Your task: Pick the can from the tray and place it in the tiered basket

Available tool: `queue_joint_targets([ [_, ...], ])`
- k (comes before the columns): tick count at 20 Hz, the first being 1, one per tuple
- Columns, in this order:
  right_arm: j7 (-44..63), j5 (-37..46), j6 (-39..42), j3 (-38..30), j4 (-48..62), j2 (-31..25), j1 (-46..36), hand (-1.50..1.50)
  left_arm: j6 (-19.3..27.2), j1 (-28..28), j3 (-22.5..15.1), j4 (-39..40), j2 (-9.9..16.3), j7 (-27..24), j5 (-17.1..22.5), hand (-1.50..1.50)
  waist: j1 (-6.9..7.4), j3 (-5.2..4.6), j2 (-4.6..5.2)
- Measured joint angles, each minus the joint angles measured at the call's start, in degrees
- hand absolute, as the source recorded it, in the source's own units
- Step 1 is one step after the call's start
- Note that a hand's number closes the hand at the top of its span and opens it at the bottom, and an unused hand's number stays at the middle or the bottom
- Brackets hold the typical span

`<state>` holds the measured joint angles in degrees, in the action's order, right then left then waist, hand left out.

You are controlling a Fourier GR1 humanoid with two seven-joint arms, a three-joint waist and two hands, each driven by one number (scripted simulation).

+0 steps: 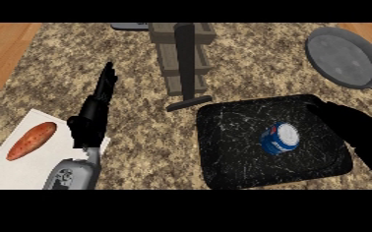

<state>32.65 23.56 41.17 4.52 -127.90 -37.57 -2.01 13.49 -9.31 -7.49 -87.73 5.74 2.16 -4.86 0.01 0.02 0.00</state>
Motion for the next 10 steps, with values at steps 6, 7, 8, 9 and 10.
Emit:
queue_joint_targets([
  [6, -4.4, 5.8, 0.0, -1.1, 3.9, 3.2, 1.5, -1.50, -0.7, -0.4, 1.0, 0.2, -0.6, 0.1, -0.7, 0.00, -0.07, -0.01, 0.00],
  [7, -5.8, 6.5, -0.3, -1.4, 5.1, 3.4, 1.9, -1.50, -1.3, -0.2, 1.6, 0.2, -0.1, -0.4, -0.3, 0.00, -0.06, -0.02, -0.01],
  [8, -6.9, 7.1, -0.3, -1.6, 6.1, 3.9, 2.1, -1.50, -1.4, 0.1, 1.6, 0.2, -0.3, -0.8, -0.5, 0.00, -0.05, -0.01, -0.01],
  [9, -7.4, 8.0, -0.5, -1.3, 6.5, 4.6, 2.5, -1.50, -1.4, 0.6, 1.4, 0.4, -0.6, -1.4, -0.9, 0.00, -0.06, -0.01, -0.01],
  [10, -8.1, 8.5, -0.2, -1.7, 7.0, 5.0, 2.6, -1.50, -1.8, 1.3, 1.3, -0.4, -0.6, -1.0, -0.9, 0.00, -0.04, -0.01, -0.01],
])
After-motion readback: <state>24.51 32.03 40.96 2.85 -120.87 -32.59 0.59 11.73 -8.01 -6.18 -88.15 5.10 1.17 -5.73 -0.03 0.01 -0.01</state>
